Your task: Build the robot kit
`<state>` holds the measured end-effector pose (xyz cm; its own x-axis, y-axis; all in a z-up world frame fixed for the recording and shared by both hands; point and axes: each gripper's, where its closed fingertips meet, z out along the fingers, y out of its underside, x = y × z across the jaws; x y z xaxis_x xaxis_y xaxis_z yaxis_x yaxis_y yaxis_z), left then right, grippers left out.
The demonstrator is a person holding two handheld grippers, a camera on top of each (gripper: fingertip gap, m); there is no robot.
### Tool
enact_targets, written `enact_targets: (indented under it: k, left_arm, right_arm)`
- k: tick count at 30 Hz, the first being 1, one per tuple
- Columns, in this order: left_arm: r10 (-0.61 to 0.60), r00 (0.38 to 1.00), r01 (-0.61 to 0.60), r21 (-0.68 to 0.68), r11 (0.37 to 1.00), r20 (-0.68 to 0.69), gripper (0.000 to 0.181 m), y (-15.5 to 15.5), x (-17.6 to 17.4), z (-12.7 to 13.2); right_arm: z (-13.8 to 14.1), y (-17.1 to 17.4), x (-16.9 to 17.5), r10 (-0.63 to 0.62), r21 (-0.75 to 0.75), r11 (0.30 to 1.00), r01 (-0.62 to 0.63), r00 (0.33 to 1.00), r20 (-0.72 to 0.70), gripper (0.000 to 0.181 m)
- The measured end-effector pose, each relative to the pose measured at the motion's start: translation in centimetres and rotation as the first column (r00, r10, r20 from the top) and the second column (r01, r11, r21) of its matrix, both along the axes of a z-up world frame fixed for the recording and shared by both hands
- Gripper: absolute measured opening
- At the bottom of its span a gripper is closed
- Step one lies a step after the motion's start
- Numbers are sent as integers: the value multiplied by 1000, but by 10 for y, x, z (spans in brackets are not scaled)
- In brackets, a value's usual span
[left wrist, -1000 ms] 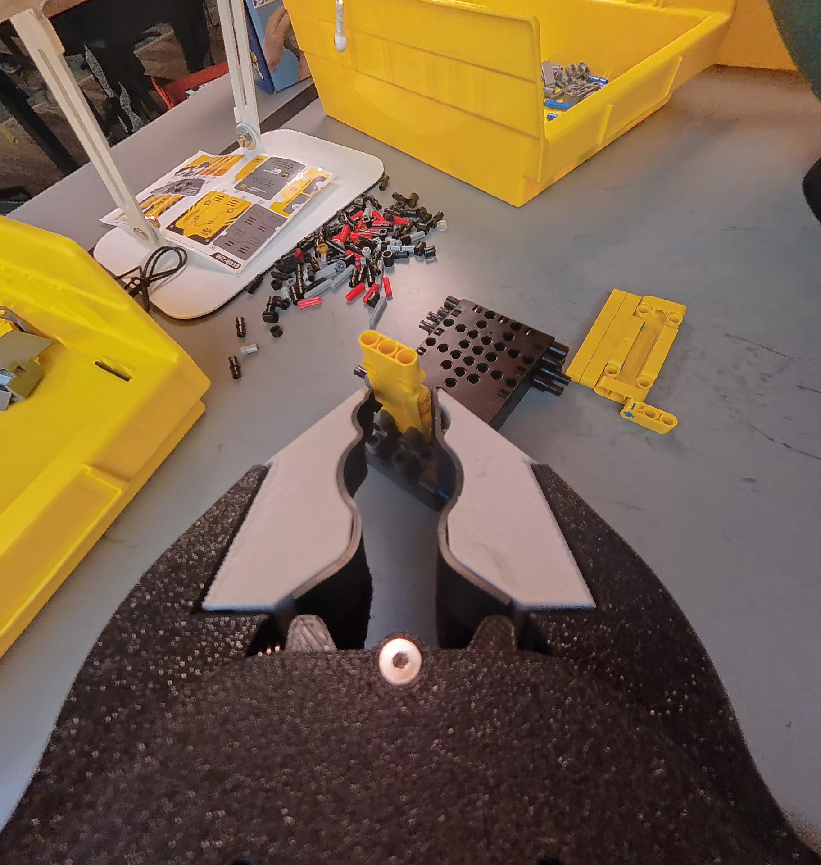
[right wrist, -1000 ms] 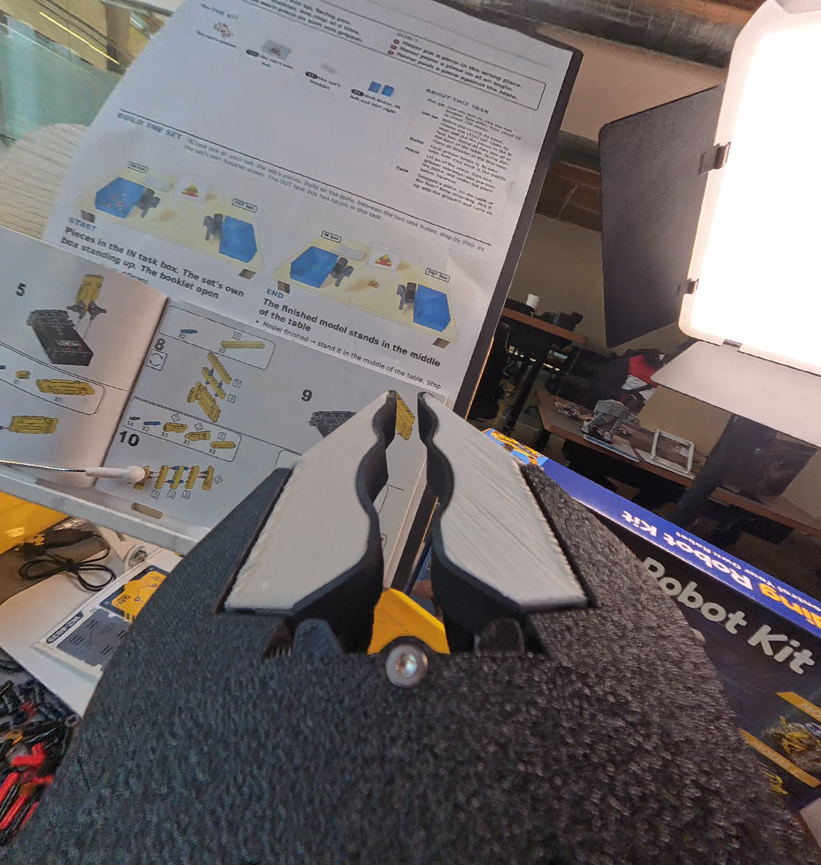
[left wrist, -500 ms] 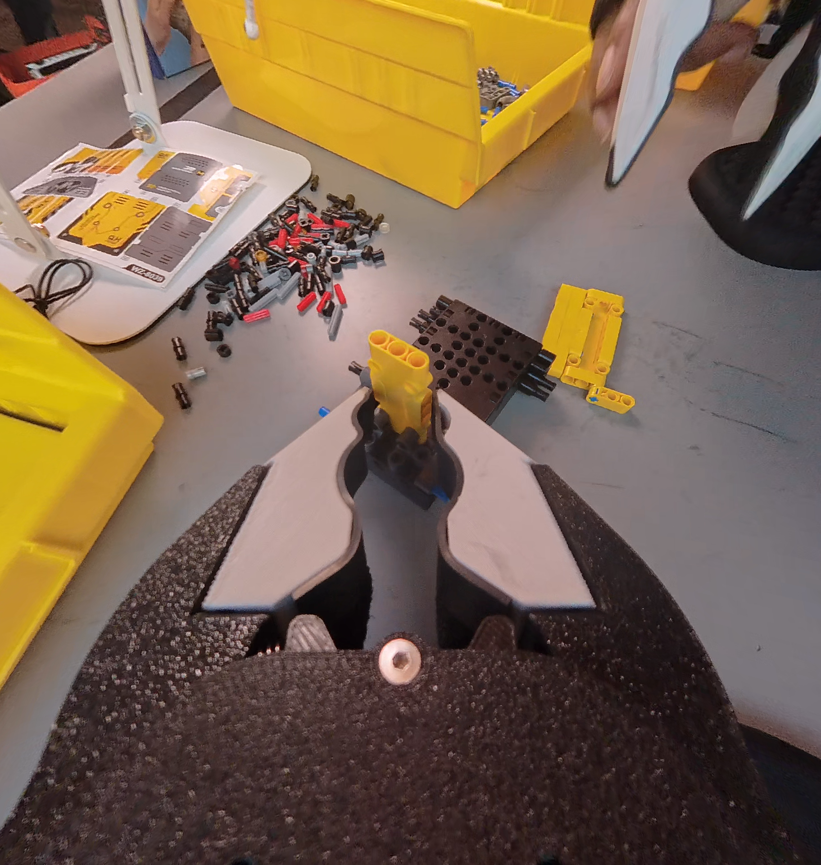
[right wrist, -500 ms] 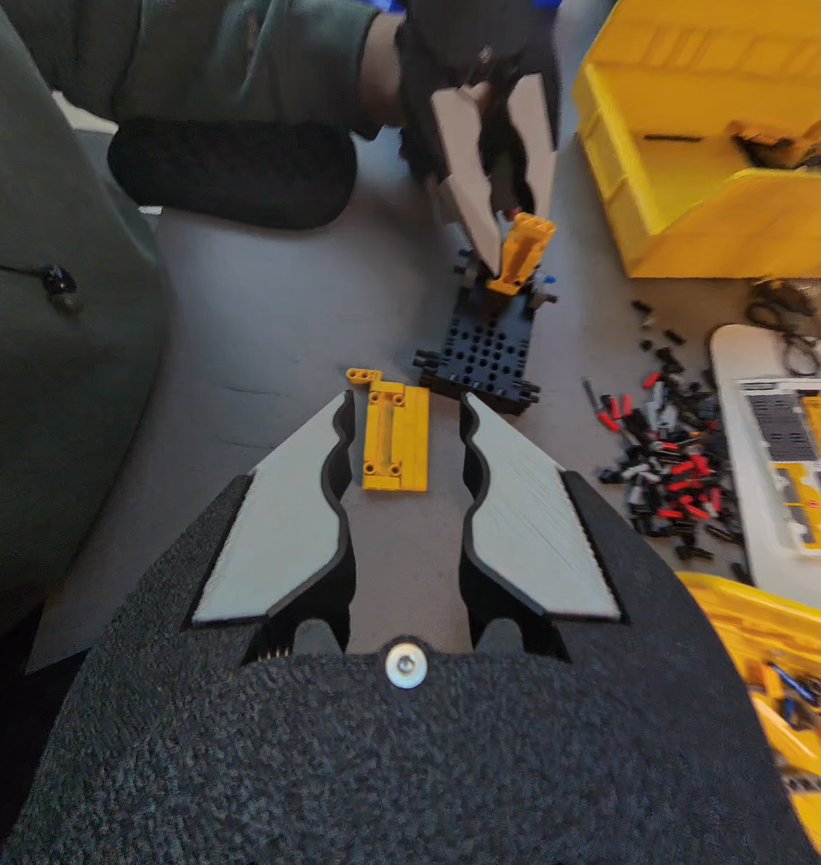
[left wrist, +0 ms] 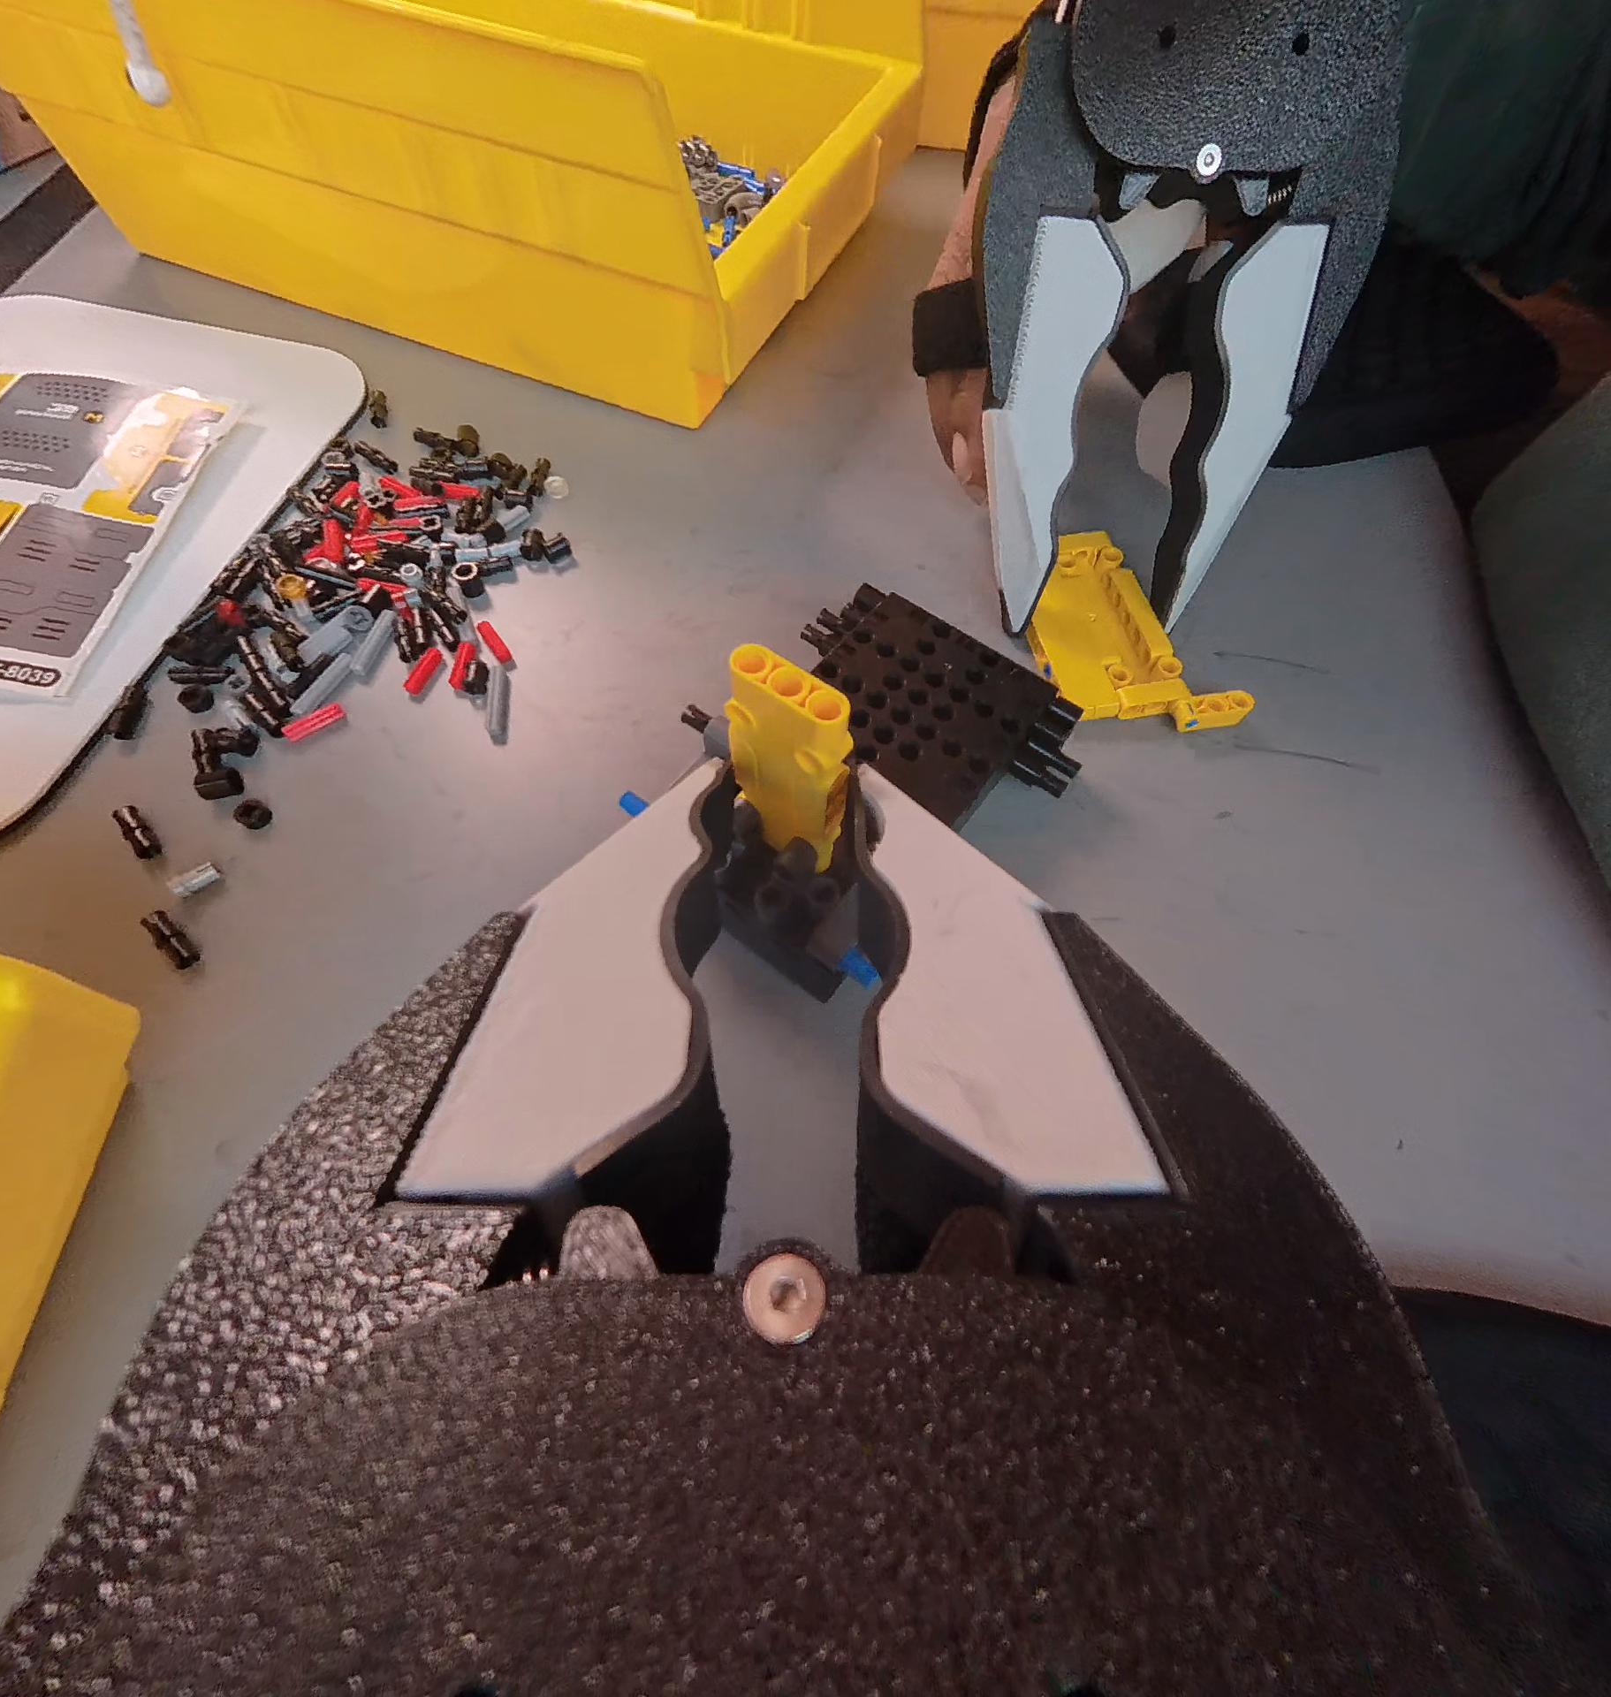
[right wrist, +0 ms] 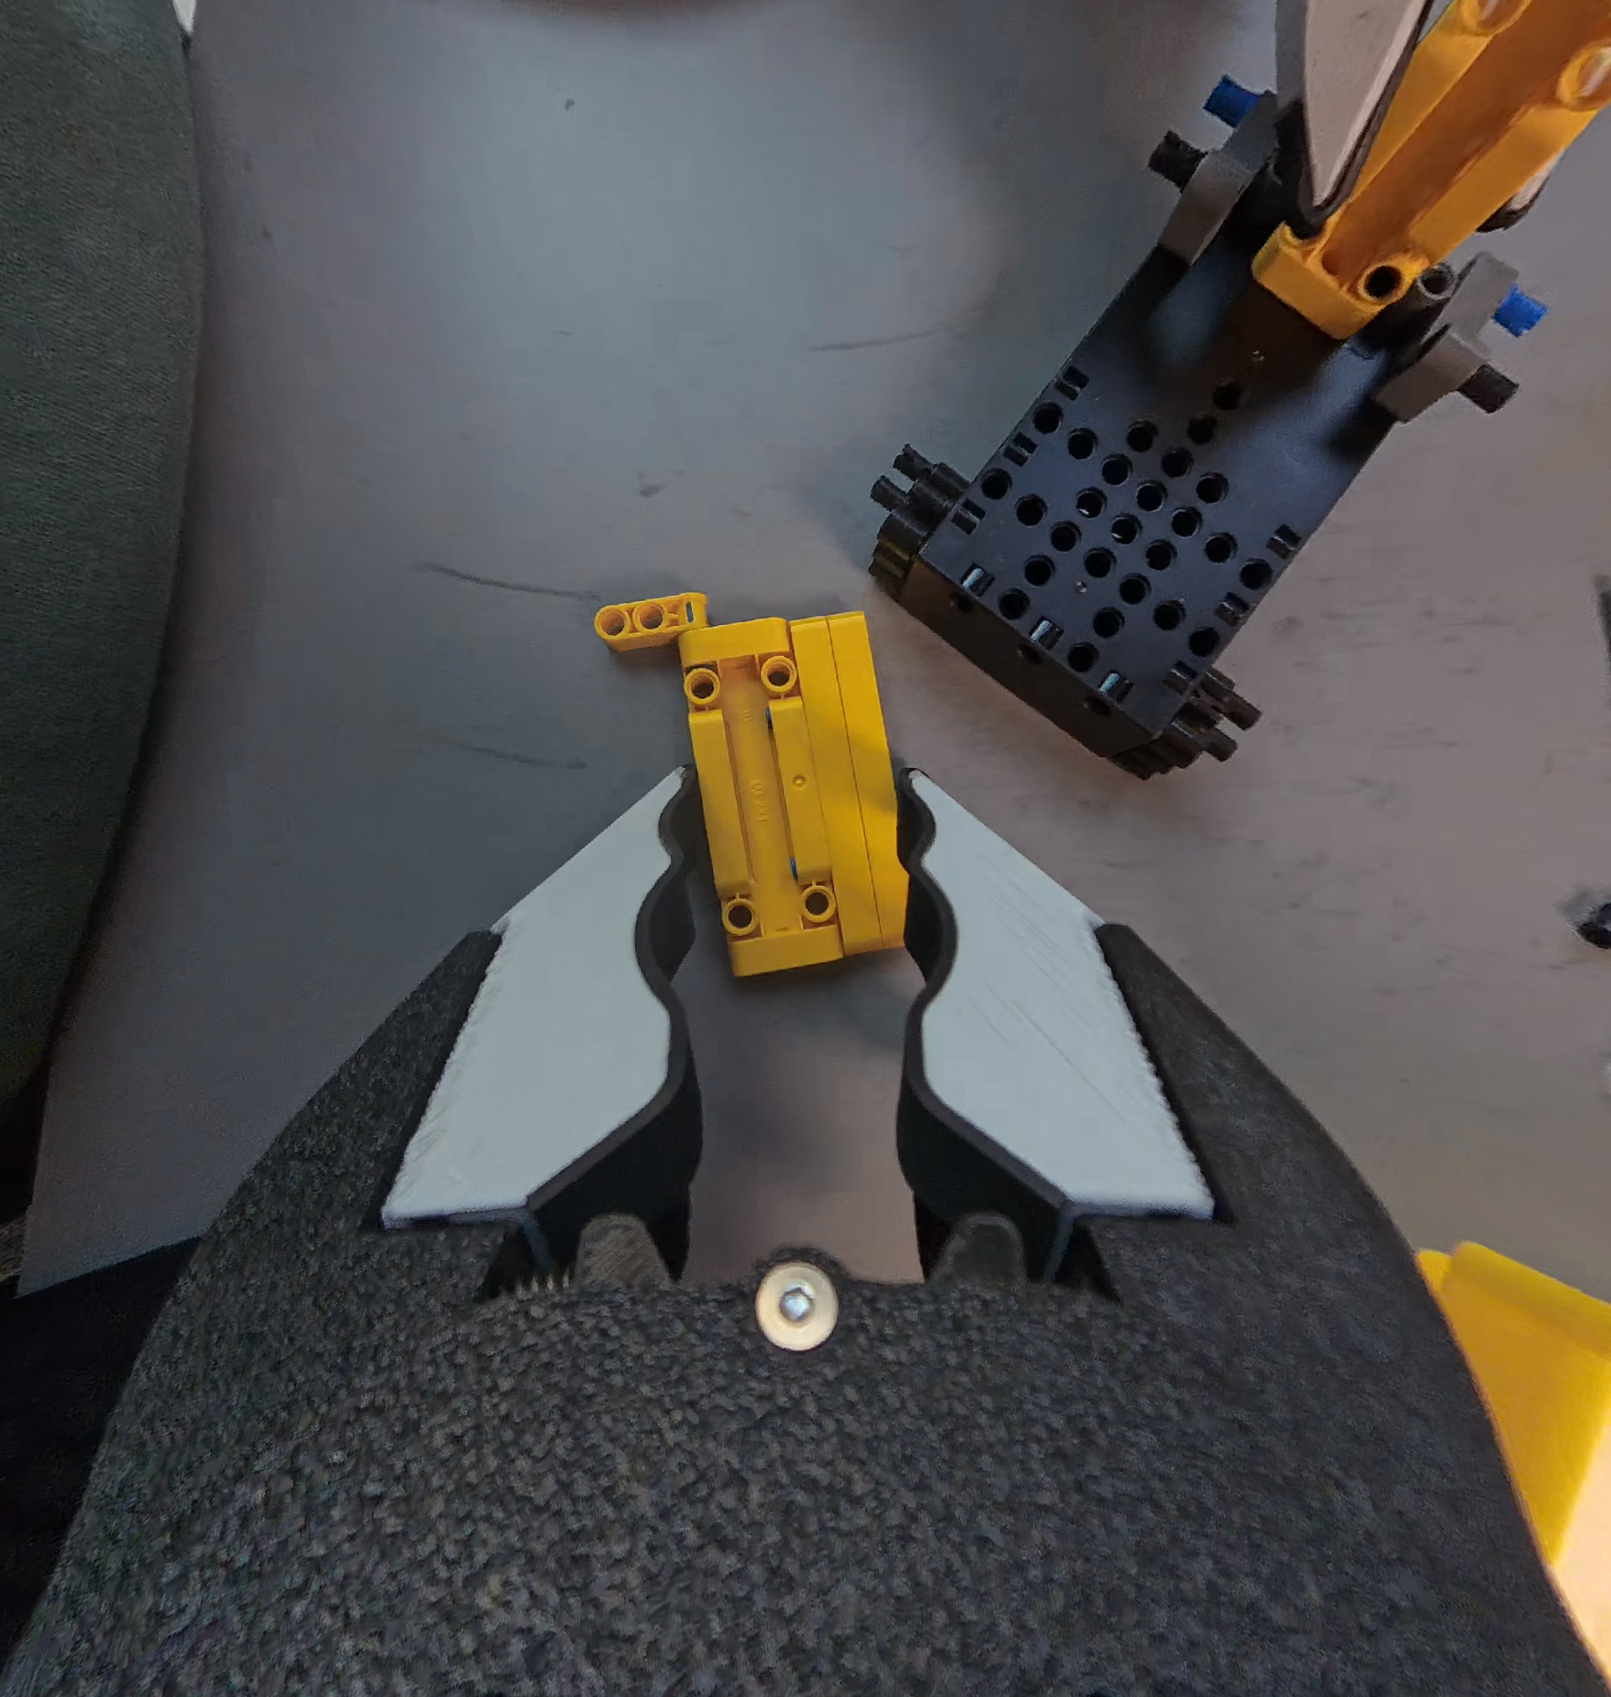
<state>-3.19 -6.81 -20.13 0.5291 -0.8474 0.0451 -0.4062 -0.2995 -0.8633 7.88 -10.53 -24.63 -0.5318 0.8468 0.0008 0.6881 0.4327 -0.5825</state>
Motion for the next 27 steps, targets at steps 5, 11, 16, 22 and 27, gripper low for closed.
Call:
enact_targets:
  k: [5, 11, 16, 22, 27]
  left_arm:
    - [-84, 996, 85, -30, 996, 16, 23, -5, 7, 0]
    - [-104, 994, 105, -31, 994, 16, 23, -3, 13, 0]
    - [-81, 997, 81, -17, 997, 8, 23, -3, 13, 0]
    - [-68, 998, 68, -9, 998, 11, 23, -3, 15, -1]
    - [-28, 1000, 28, 21, 999, -12, 22, -1, 16, -2]
  right_arm:
    - [22, -20, 15, 104, -119, 986, -112, 992, -73, 42]
    - [89, 5, -2, -76, -255, 967, -26, 921, -382, 42]
    - [98, 35, -17, -258, -319, 941, 113, 849, -461, 42]
    - [94, 64, -33, -420, -354, 896, 268, 773, -475, 42]
    - [94, 81, -37, -518, -389, 850, 356, 703, -488, 42]
